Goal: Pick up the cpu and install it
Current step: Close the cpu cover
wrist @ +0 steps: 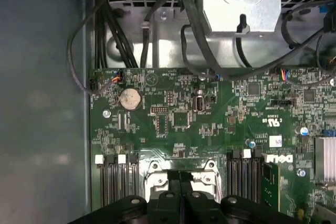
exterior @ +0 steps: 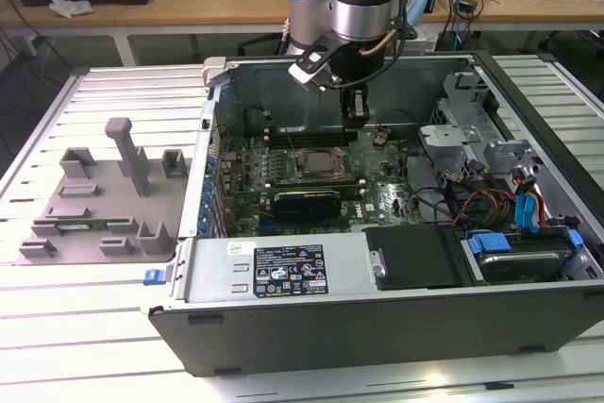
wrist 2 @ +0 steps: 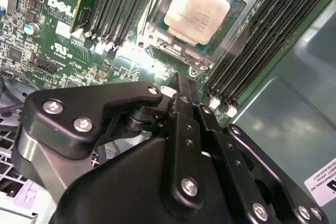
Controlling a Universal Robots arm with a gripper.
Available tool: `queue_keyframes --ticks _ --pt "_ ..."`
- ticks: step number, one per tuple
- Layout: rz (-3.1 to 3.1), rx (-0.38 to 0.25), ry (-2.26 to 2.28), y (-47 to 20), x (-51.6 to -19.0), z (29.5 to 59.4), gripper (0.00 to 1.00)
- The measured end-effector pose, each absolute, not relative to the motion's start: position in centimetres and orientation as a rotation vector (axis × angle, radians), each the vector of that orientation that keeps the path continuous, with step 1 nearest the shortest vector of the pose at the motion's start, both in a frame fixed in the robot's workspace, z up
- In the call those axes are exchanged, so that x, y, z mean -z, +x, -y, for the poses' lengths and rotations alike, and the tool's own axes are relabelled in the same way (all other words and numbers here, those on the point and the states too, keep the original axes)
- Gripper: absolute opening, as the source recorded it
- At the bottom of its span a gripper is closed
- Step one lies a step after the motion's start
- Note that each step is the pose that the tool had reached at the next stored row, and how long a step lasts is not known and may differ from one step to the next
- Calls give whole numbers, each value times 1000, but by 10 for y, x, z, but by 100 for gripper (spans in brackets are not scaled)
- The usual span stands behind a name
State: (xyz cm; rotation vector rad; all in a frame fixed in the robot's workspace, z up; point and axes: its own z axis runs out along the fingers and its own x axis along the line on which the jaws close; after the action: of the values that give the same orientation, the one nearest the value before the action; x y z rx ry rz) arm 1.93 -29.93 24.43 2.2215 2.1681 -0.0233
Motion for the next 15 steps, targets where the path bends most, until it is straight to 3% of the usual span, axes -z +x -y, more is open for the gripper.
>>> queue_keyframes --ticks 15 --pt "-2168 24 2222 -9 -236 300 11"
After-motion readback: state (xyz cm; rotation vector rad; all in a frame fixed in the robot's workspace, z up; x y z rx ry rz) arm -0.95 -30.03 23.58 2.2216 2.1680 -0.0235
